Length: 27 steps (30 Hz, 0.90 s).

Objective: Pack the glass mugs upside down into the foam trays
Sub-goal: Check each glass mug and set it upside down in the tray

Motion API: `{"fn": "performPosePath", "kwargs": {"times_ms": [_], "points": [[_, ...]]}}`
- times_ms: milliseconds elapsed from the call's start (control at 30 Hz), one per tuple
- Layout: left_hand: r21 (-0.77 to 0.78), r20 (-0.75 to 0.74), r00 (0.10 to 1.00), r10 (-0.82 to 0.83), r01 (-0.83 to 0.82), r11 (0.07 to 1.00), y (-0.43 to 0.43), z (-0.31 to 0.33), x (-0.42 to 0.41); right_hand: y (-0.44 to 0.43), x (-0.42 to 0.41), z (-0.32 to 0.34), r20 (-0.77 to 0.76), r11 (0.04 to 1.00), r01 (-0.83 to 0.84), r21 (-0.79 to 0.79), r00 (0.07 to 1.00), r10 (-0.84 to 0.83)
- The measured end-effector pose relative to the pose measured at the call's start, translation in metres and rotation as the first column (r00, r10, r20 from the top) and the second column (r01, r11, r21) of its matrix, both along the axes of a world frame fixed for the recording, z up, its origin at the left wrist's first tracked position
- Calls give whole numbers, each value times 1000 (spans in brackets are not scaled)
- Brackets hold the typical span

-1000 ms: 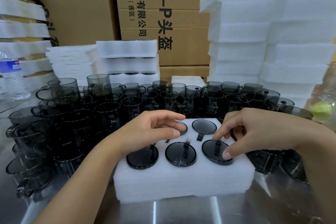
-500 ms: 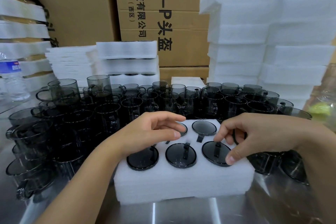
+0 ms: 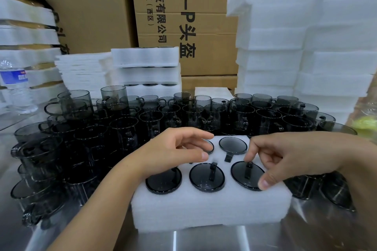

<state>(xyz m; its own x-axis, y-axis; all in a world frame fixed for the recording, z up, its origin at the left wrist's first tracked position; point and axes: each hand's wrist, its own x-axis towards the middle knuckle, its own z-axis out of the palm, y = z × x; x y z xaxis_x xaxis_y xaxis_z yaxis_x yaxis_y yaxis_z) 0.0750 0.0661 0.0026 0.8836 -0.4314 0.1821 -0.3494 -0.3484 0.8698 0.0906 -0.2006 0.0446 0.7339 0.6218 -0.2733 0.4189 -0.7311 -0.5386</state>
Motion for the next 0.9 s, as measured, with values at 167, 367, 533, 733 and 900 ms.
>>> {"fn": "performPosePath", "kwargs": {"times_ms": [167,367,533,733,900], "points": [[161,89,996,-14,-1,987,0,1,1,-2,0,-3,-2,999,-2,39,1000,2],[153,122,992,46,-64,986,-1,-2,3,-2,-1,-1,17,999,-3,44,1000,2],[155,141,988,63,-85,984,-3,-3,1,0,-5,-2,22,999,39,10,999,-39],[226,290,953,87,-157,961,-3,-6,-7,2,-18,-7,121,990,137,-22,984,-134],[301,420,896,143,-286,910,-8,-7,-12,6,-28,-3,265,981,184,-67,951,-161]]}}
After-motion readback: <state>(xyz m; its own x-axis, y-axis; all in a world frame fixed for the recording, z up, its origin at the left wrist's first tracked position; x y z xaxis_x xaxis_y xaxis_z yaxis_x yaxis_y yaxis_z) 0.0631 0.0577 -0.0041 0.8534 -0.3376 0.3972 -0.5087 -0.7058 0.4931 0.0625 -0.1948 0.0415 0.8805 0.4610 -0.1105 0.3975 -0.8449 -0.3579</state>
